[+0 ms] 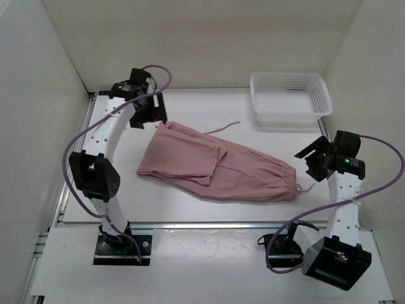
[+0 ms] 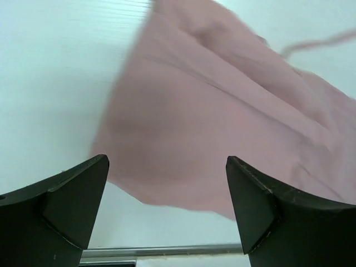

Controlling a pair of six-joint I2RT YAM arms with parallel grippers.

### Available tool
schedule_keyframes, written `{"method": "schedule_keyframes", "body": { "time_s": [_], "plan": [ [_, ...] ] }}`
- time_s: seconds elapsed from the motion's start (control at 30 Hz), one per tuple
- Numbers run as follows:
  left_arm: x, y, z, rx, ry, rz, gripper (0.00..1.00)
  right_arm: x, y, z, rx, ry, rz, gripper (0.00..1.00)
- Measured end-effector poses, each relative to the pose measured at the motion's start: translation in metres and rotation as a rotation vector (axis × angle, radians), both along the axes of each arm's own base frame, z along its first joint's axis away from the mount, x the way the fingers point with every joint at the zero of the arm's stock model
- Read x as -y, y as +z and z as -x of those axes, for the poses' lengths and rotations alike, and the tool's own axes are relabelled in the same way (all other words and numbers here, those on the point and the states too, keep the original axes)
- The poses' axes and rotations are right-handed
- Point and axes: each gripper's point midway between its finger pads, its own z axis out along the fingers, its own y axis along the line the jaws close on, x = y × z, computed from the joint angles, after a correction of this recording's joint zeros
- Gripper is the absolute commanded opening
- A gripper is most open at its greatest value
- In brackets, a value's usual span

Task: Fold and stack the trousers
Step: Fold the trousers

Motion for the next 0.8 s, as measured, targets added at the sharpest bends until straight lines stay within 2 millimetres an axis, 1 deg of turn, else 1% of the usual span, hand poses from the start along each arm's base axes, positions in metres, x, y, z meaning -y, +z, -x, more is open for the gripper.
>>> {"method": "schedule_keyframes", "body": {
  "time_s": [0.03,0.07,0.1,0.13,0.2,0.27,0.33,0.43,0.53,0.57,0.6,0.67,0.7,0.73,0.8],
  "plan": [
    [-0.021,-0.009,-0.007,-0.016,0.050,-0.001,0.97,0.000,0.000,0.000,0.000,0.000,0.000,0.76],
    [-0.035,-0.019,-0.012,-0.033,0.085,-0.001,0.98,0.000,0.000,0.000,0.000,0.000,0.000,0.76],
    [-0.048,-0.035,-0.015,-0.065,0.113,-0.003,0.98,0.000,0.000,0.000,0.000,0.000,0.000,0.76],
    [-0.054,-0.050,-0.015,-0.099,0.124,-0.004,1.00,0.000,0.000,0.000,0.000,0.000,0.000,0.76],
    [-0.060,-0.083,-0.014,-0.176,0.130,0.000,1.00,0.000,0.000,0.000,0.000,0.000,0.000,0.76],
    [-0.060,-0.114,-0.009,-0.250,0.123,0.012,1.00,0.000,0.000,0.000,0.000,0.000,0.000,0.76],
    [-0.062,-0.142,0.001,-0.325,0.118,0.017,1.00,0.000,0.000,0.000,0.000,0.000,0.000,0.76],
    [-0.064,-0.169,0.012,-0.397,0.117,0.018,0.99,0.000,0.000,0.000,-0.001,0.000,-0.001,0.76],
    [-0.067,-0.187,0.016,-0.431,0.122,0.035,0.91,0.000,0.000,-0.001,0.002,0.002,-0.003,0.76],
    [-0.066,-0.193,0.016,-0.437,0.126,0.044,0.87,0.000,0.000,-0.002,0.005,0.002,-0.002,0.76],
    [-0.067,-0.196,0.017,-0.447,0.132,0.049,0.70,0.000,0.001,-0.002,0.008,0.002,-0.001,0.76],
    [-0.067,-0.196,0.016,-0.442,0.143,0.066,0.47,0.001,0.001,-0.003,0.013,0.002,0.001,0.76],
    [-0.067,-0.197,0.015,-0.441,0.146,0.073,0.30,0.001,0.002,-0.004,0.014,0.002,0.001,0.76],
    [-0.067,-0.198,0.014,-0.441,0.150,0.079,0.11,0.001,0.002,-0.004,0.015,0.002,0.001,0.76],
    [-0.068,-0.199,0.013,-0.438,0.159,0.084,0.10,0.001,0.002,-0.004,0.015,0.002,0.002,0.76]
  ]
}}
